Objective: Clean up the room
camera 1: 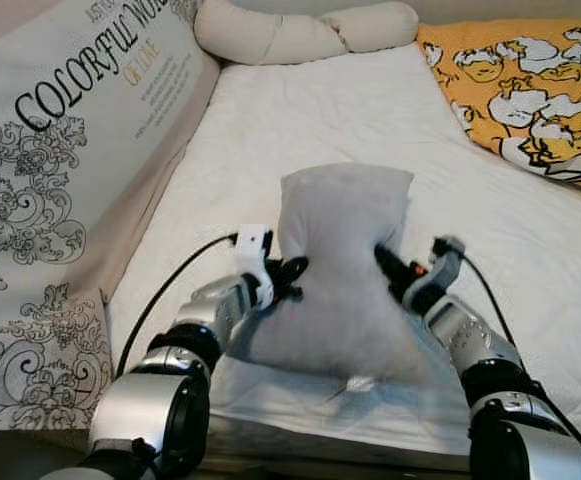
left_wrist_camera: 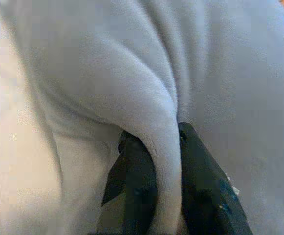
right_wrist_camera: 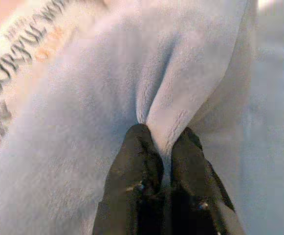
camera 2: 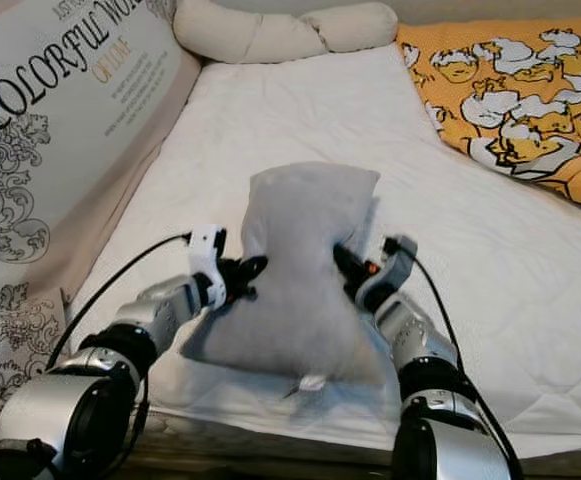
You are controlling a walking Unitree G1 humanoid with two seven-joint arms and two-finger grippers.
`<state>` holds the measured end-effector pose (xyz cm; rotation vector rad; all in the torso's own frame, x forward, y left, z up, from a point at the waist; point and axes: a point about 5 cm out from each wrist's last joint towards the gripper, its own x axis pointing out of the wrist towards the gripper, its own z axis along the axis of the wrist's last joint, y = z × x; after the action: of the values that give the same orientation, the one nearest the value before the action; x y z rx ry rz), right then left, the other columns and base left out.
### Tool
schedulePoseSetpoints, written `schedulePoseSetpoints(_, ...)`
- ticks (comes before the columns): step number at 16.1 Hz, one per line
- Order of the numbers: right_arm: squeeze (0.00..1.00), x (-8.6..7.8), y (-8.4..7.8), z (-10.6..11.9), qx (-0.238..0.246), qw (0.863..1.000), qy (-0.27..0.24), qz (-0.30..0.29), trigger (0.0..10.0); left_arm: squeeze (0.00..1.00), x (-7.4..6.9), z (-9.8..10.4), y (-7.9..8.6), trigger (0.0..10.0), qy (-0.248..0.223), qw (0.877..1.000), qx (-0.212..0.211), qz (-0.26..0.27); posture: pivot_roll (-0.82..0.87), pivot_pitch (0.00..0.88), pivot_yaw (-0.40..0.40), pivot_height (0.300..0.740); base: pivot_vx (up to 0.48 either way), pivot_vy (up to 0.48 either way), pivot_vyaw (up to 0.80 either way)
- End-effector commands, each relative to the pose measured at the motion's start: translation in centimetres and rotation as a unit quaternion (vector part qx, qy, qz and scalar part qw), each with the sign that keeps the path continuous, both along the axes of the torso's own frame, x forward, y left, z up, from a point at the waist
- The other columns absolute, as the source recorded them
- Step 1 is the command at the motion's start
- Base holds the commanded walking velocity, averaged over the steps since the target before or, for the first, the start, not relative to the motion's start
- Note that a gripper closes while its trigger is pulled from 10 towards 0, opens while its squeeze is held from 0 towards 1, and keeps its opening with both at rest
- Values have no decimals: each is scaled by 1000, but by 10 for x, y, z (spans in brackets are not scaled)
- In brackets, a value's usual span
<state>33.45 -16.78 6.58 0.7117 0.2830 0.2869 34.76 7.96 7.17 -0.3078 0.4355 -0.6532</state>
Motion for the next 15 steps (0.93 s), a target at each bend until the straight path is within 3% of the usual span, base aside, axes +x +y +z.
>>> schedulePoseSetpoints(1,0,14,5,38,0,996,-93,-16,0,0,14,33,-8,0,-73,997,-20,-17,-137,0,178,740,0,0,0)
schedulePoseSetpoints(3,0,11,3,46,-32,992,-119,-18,0,0,20,51,-5,0,-111,993,-42,-3,-131,0,172,740,0,0,0)
schedulePoseSetpoints(4,0,9,2,47,-51,991,-122,-27,2784,0,20,58,-4,0,-131,991,-40,0,-130,0,171,740,0,0,0)
schedulePoseSetpoints(5,0,8,2,49,-51,990,-125,-26,3647,0,20,61,-3,0,-143,989,-34,-2,-136,0,172,740,0,0,0)
schedulePoseSetpoints(6,0,6,6,55,-39,989,-138,-22,10000,0,18,64,-2,0,-165,986,-11,-4,-137,0,173,740,0,0,0)
schedulePoseSetpoints(7,0,3,9,64,-39,986,-163,-23,10000,0,17,64,-3,10000,-181,983,27,-4,-142,0,182,740,0,0,0)
schedulePoseSetpoints(10,0,-2,9,66,-63,984,-159,-47,10000,0,16,75,-6,10000,-218,975,36,19,-133,0,178,740,0,0,0)
schedulePoseSetpoints(12,0,-8,17,61,-86,985,-150,-27,10000,0,17,80,-1,10000,-224,974,30,32,-129,0,176,740,0,0,0)
schedulePoseSetpoints(14,0,-12,26,56,-142,979,-143,2,10000,0,15,76,4,10000,-229,970,70,35,-123,0,166,740,0,371,0)
schedulePoseSetpoints(15,0,-12,28,58,-144,979,-147,7,10000,0,15,75,6,10000,-228,970,77,40,-116,0,154,740,0,401,0)
